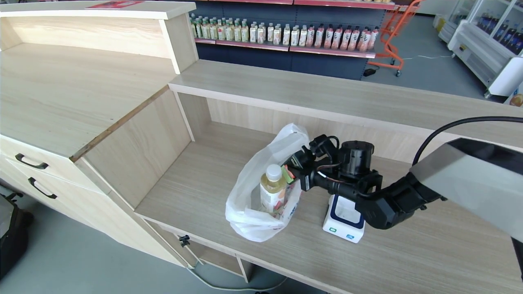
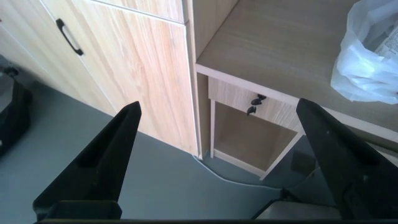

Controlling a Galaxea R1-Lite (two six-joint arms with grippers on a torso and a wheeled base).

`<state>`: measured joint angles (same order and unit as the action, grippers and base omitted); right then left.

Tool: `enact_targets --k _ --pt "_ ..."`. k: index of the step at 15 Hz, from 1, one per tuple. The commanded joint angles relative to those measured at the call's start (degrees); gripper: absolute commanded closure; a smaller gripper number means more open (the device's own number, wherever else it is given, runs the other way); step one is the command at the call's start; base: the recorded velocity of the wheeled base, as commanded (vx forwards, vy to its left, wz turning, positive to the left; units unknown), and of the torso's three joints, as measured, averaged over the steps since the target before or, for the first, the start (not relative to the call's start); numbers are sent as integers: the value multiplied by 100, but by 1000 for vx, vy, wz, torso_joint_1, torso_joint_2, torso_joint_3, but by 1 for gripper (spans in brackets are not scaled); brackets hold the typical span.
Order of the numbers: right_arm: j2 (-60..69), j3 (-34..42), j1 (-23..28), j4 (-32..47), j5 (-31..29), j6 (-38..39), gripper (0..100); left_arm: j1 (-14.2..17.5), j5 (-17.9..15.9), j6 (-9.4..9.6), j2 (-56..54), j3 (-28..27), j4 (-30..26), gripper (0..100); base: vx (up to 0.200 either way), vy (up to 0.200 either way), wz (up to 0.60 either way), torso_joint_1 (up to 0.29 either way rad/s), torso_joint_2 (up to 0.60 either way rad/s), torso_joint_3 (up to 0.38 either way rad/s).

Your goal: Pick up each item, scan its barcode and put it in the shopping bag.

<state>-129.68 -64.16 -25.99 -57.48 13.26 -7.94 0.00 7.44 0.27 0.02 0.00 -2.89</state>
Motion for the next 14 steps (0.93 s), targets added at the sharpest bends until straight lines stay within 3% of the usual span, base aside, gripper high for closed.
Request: enact_targets --k 1,3,8,9,11,14 --pt "-453 -281 -161 0 10 -226 100 0 3 0 -2 0 -1 0 0 0 0 0 0 0" --pt "-637 -255 -152 -18 10 -868 100 0 3 0 -2 0 -1 0 0 0 0 0 0 0" --pt "-883 -273 -38 -18 -8 -1342 100 0 3 0 -2 0 -1 0 0 0 0 0 0 0" --pt "-866 -264 -20 -18 -8 -1386 0 0 3 0 -2 0 -1 0 0 0 0 0 0 0" --pt "-672 -317 41 -44 1 -1166 0 0 3 0 -2 0 -1 0 0 0 0 0 0 0" --pt "321 -158 112 53 10 433 0 0 3 0 -2 0 -1 0 0 0 0 0 0 0"
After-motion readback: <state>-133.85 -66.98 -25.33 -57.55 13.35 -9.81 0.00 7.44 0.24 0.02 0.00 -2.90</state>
